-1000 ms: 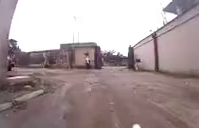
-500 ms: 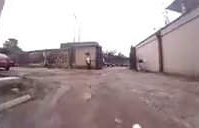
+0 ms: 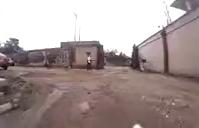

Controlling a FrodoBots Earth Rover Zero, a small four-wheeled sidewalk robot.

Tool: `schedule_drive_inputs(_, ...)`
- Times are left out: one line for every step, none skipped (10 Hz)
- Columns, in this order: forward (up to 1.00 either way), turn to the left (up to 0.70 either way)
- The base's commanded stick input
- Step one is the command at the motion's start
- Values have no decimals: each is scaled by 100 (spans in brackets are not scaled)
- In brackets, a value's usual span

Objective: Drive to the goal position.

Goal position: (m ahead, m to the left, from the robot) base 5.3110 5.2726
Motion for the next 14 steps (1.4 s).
schedule_drive_inputs(100, 0)
schedule_drive_inputs(100, 0)
schedule_drive_inputs(100, 0)
schedule_drive_inputs(100, 0)
schedule_drive_inputs(100, 0)
schedule_drive_inputs(100, 0)
schedule_drive_inputs(100, 0)
schedule_drive_inputs(100, 0)
schedule_drive_inputs(100, 0)
schedule_drive_inputs(100, 0)
schedule_drive_inputs(100, 0)
schedule_drive_inputs(100, 0)
schedule_drive_inputs(100, 13)
schedule_drive_inputs(100, 27)
